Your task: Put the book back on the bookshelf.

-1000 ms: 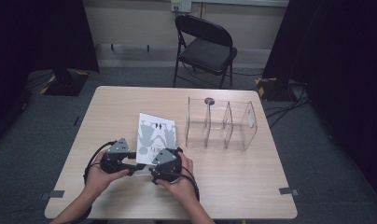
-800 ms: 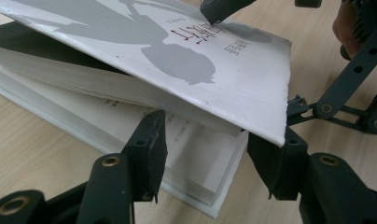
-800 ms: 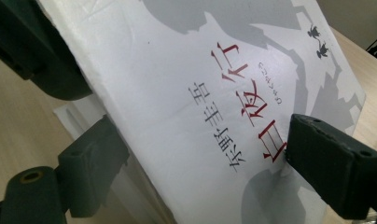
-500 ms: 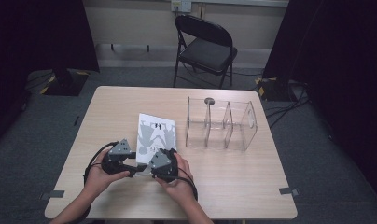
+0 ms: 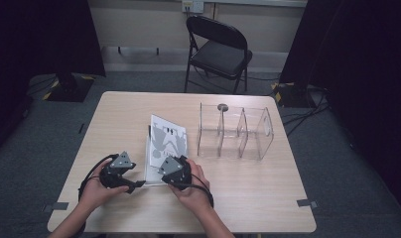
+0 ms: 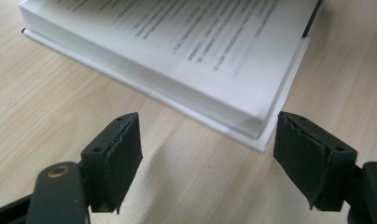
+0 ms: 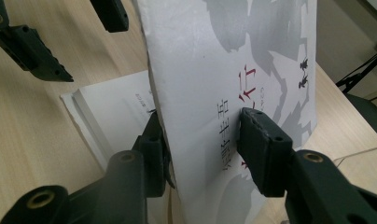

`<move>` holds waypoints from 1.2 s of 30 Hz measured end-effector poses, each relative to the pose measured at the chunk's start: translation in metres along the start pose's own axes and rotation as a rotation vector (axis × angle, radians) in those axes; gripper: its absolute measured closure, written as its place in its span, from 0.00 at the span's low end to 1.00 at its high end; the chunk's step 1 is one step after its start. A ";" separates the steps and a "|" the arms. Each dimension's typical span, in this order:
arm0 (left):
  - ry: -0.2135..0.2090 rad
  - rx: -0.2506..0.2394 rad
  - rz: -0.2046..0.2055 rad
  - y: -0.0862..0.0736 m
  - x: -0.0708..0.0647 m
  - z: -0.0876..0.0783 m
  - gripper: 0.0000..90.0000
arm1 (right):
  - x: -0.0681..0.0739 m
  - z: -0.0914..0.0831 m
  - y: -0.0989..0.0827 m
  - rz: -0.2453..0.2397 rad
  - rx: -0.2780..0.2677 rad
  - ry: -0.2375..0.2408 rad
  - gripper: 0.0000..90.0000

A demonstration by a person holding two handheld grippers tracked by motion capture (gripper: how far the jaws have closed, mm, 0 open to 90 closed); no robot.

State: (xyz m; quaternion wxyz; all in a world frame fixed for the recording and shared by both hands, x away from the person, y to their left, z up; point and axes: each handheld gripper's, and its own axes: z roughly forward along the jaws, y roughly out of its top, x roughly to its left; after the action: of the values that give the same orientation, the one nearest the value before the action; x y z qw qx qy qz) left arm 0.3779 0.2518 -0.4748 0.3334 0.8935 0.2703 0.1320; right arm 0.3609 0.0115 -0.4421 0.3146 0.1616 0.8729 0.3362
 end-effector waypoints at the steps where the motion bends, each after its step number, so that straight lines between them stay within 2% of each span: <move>1: 0.009 -0.012 -0.012 -0.002 0.000 0.002 0.26 | -0.001 -0.001 0.000 0.003 0.000 0.002 0.61; 3: -0.013 -0.004 -0.021 -0.002 0.002 0.002 0.25 | -0.003 -0.002 0.001 0.007 0.006 0.008 0.62; 4: -0.012 -0.011 -0.028 -0.003 0.001 0.004 0.25 | -0.003 -0.002 0.002 0.006 0.008 0.006 0.62; 7: -0.005 0.017 -0.023 -0.005 0.002 0.008 0.25 | -0.006 -0.004 0.003 0.023 0.013 0.014 0.63; 8: -0.013 0.028 -0.008 -0.005 0.004 0.008 0.24 | -0.007 -0.005 0.004 0.027 0.017 0.015 0.63; 13: -0.027 0.021 -0.007 -0.006 0.005 0.008 0.24 | -0.013 -0.008 0.008 0.032 0.030 0.022 0.64; 14: -0.025 0.007 -0.010 -0.007 0.004 0.009 0.23 | -0.014 -0.009 0.009 0.032 0.033 0.023 0.64; 15: -0.015 0.029 -0.004 -0.007 0.004 0.009 0.23 | -0.015 -0.009 0.011 0.036 0.038 0.023 0.65; 18: -0.041 0.038 -0.007 -0.009 0.007 0.010 0.23 | -0.020 -0.012 0.015 0.044 0.046 0.029 0.65; 21: -0.009 0.036 -0.016 -0.009 0.008 0.009 0.23 | -0.026 -0.015 0.018 0.038 0.057 0.033 0.67; 22: -0.011 0.033 -0.009 -0.010 0.010 0.010 0.23 | -0.027 -0.016 0.019 0.051 0.061 0.035 0.67; 24: -0.022 0.026 -0.038 -0.011 0.011 0.010 0.23 | -0.030 -0.018 0.021 0.050 0.068 0.040 0.67; 30: -0.009 0.039 -0.028 -0.011 0.012 0.010 0.21 | -0.037 -0.021 0.026 0.074 0.078 0.061 0.68; 31: -0.009 0.014 -0.050 -0.011 0.011 0.012 0.21 | -0.038 -0.022 0.028 0.078 0.080 0.065 0.68; 33: -0.014 0.014 -0.056 -0.011 0.012 0.013 0.19 | -0.041 -0.024 0.031 0.087 0.080 0.074 0.68; 36: -0.010 -0.017 -0.070 -0.011 0.012 0.017 0.17 | -0.042 -0.026 0.036 0.083 0.088 0.086 0.68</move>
State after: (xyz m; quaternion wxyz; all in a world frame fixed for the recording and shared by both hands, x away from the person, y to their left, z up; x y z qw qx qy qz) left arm 0.3908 0.2570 -0.4947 0.3469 0.8812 0.2987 0.1182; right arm 0.3779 0.0041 -0.3839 0.2550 0.1966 0.8922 0.3168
